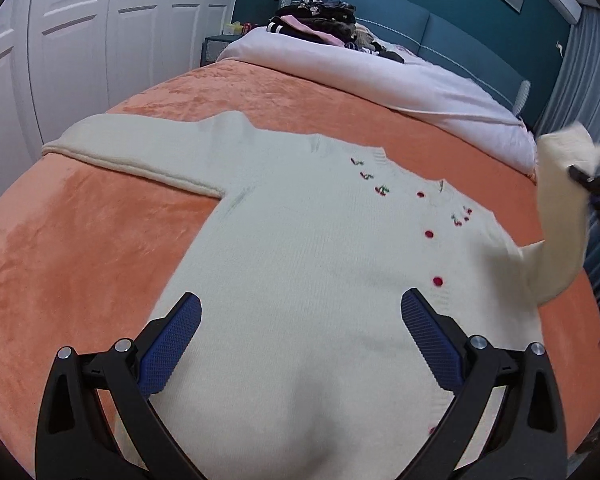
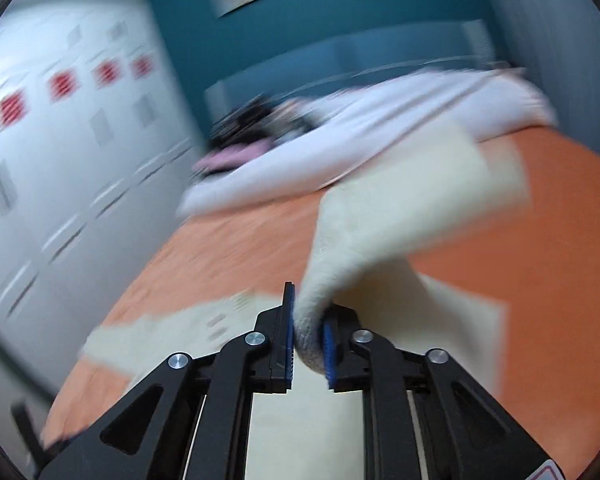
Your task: Fold small clothes
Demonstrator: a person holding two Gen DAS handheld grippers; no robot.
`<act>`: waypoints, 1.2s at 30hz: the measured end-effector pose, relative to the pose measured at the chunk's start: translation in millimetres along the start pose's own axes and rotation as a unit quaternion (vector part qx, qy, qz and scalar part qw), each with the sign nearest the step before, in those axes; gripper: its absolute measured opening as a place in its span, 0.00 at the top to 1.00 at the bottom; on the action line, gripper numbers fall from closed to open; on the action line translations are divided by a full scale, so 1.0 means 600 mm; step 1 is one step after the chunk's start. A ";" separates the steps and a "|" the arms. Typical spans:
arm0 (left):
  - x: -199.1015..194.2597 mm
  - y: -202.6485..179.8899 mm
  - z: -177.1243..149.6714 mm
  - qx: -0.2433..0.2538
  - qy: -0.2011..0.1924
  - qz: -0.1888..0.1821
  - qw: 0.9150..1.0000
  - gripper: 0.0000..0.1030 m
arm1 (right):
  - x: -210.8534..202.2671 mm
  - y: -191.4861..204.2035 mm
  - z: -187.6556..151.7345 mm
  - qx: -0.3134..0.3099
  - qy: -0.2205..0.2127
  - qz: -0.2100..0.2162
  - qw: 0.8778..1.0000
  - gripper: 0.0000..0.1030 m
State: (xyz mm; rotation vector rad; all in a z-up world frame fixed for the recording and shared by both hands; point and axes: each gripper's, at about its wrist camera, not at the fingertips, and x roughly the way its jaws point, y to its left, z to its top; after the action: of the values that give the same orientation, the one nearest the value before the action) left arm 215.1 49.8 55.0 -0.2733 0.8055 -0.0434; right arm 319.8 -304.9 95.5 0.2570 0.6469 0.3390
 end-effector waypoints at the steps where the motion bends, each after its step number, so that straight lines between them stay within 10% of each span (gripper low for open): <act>1: 0.006 0.000 0.013 -0.010 0.001 -0.011 1.000 0.05 | 0.056 0.042 -0.038 -0.031 0.038 0.005 0.999 0.71; 5: 0.051 0.011 0.048 -0.051 0.026 -0.046 0.997 0.05 | 0.139 0.064 -0.136 -0.036 0.109 -0.036 0.993 0.70; 10: 0.159 0.049 0.067 -0.148 0.092 -0.076 0.982 0.05 | 0.035 -0.058 -0.171 0.129 0.053 -0.050 0.989 0.44; 13: 0.206 0.056 0.062 -0.221 0.118 -0.102 0.963 0.05 | -0.008 -0.160 -0.195 0.235 0.030 -0.073 0.969 0.42; 17: 0.233 0.024 0.072 -0.217 0.113 -0.084 0.966 0.05 | 0.011 -0.243 -0.198 0.324 0.033 -0.061 0.944 0.42; 21: 0.256 -0.025 0.098 -0.165 0.119 -0.088 0.975 0.57 | 0.048 -0.248 -0.183 0.347 0.016 -0.057 0.936 0.46; 22: 0.260 -0.031 0.106 -0.157 0.115 -0.077 0.978 0.72 | 0.064 -0.247 -0.169 0.343 0.017 -0.064 0.937 0.53; 23: 0.264 -0.036 0.117 -0.150 0.110 -0.072 0.980 0.78 | 0.068 -0.250 -0.156 0.336 0.022 -0.057 0.940 0.90; 24: 0.262 -0.039 0.131 -0.147 0.102 -0.079 0.981 0.87 | 0.066 -0.242 -0.139 0.330 0.006 -0.059 0.942 0.89; 30: 0.190 -0.042 0.220 -0.122 -0.013 -0.127 0.984 1.00 | 0.005 -0.175 -0.086 0.253 -0.104 -0.040 0.961 0.89; 33: 0.252 -0.013 0.184 -0.115 0.035 -0.070 0.990 1.00 | 0.099 -0.230 -0.157 0.285 0.021 -0.122 0.951 0.89; 36: 0.295 0.032 0.121 -0.156 0.099 -0.063 0.981 1.00 | 0.093 -0.231 -0.170 0.291 0.001 -0.101 0.952 0.91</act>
State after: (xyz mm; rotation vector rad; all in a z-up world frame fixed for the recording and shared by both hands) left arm 388.8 59.4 -27.0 -0.6250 0.9936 -0.0628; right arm 329.2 -397.3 -59.6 0.7480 0.7586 -0.0576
